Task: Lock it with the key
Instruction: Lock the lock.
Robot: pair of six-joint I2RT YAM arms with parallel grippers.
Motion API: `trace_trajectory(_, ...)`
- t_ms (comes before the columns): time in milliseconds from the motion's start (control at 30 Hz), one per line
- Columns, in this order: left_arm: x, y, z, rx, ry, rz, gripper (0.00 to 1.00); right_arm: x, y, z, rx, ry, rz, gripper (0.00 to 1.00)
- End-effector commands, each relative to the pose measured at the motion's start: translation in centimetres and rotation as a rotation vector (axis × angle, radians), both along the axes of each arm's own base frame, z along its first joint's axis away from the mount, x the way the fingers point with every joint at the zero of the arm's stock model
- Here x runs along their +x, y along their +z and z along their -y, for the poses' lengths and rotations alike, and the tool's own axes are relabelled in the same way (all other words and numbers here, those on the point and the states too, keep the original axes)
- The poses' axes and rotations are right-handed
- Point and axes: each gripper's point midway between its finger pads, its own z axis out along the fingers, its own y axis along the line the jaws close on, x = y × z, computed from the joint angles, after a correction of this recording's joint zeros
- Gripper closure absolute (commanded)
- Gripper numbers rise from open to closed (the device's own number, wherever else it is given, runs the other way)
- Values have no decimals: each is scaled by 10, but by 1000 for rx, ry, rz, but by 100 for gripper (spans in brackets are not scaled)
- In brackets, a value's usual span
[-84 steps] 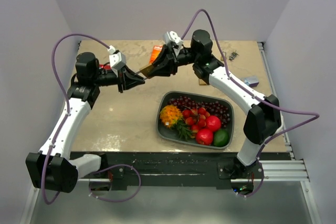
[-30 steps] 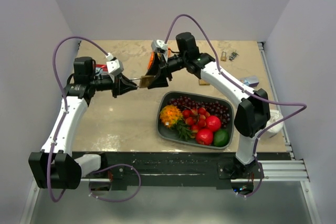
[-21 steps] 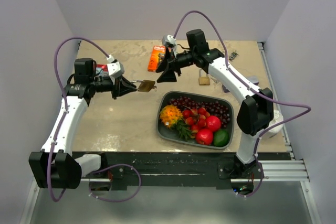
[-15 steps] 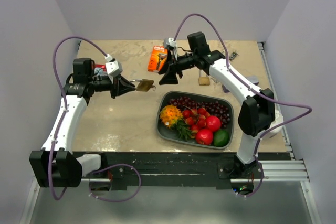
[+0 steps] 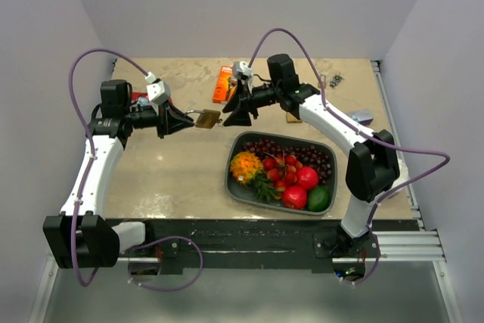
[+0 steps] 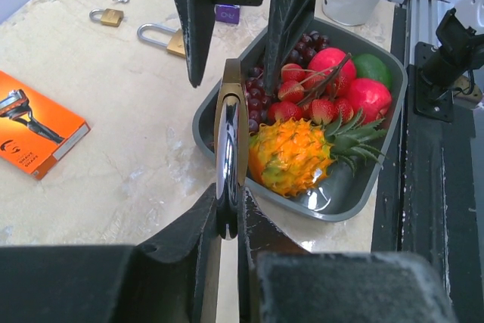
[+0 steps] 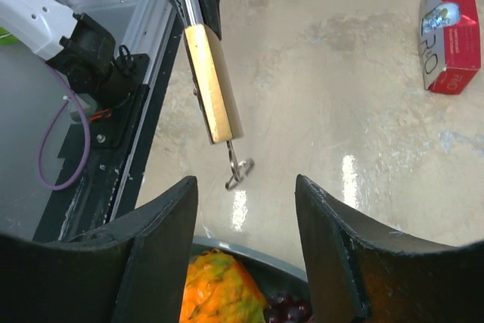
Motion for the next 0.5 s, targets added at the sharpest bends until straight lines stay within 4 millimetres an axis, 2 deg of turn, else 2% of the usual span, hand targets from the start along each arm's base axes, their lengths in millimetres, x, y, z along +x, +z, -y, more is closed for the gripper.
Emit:
trace_trajectory(0,-6,48,6,-51,-80,169,100,-2,26,-12,67,35,73,44)
trace_trajectory(133,-5,49,6,-54,-78,167,100,-5,24,-16,67,53,67,57)
trace_trajectory(200,-4,49,6,-57,-75,164,100,-6,23,-17,65,62,72,60)
trace_trajectory(233,-4,49,6,-59,-74,163,100,-6,20,-17,62,66,71,67)
trace_trajectory(400,0,51,7,-65,-63,164,100,-10,13,-15,31,87,69,84)
trace_trajectory(433,1,51,6,-65,-59,164,100,-9,10,-15,25,91,77,93)
trace_trajectory(467,2,53,6,-66,-57,171,100,-9,9,-12,13,90,64,97)
